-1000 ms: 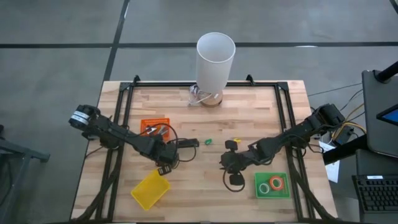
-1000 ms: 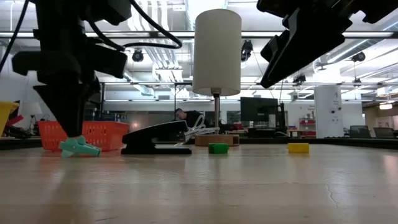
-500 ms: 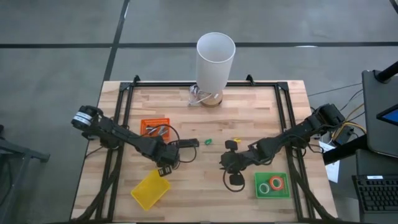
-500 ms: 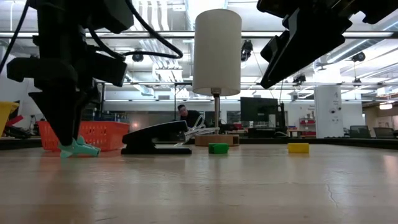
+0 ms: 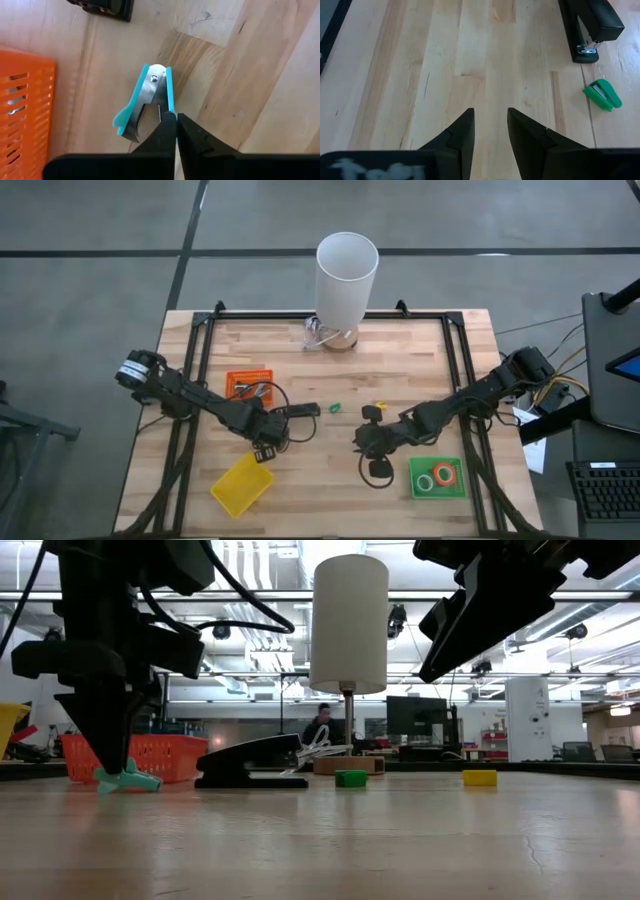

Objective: Pick and place Stapler, Stapler remover, tape
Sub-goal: Put the blue staple remover into the orange bin, then put the yellow stapler into the yellow bin

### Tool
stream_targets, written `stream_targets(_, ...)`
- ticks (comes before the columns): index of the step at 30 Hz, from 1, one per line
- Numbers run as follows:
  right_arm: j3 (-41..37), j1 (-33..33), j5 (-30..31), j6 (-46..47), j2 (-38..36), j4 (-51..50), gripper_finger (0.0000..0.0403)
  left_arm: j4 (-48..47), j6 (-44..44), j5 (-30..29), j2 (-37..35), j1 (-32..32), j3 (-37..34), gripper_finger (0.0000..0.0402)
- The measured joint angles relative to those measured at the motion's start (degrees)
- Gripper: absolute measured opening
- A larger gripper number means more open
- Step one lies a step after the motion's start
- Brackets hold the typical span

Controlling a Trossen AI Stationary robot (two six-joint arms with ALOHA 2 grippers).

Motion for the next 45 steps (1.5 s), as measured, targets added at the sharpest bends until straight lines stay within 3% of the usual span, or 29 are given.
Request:
stream_targets(7,0.00,0.00,0.00,-0.02,0.00,0.01,0.0109,-4.90,0.20,-0.41,-0.69,0.04,1.91,0.0005)
stream_targets(11,0.00,0.00,0.00,-0.02,0.00,0.01,0.0109,-8.37,1.12,-3.46,-2.02,0.04,5.05,0.0003)
stream_targets(21,-0.33,-0.02,0.02,0.00,0.00,0.03,0.0109,-24.21,-0.16,-24.64,-3.93,1.17,10.56,0.0003)
stream_targets(34,-2.78,-0.02,0.07,1.53,-0.02,0.73,0.0109,-22.14,-0.55,-21.84,-3.80,9.30,4.44,0.0014)
stream_targets(45,-3.45,-0.28,1.73,-0.27,-0.02,0.81,0.0109,-18.02,-4.77,-23.86,-3.80,9.48,4.13,0.0123)
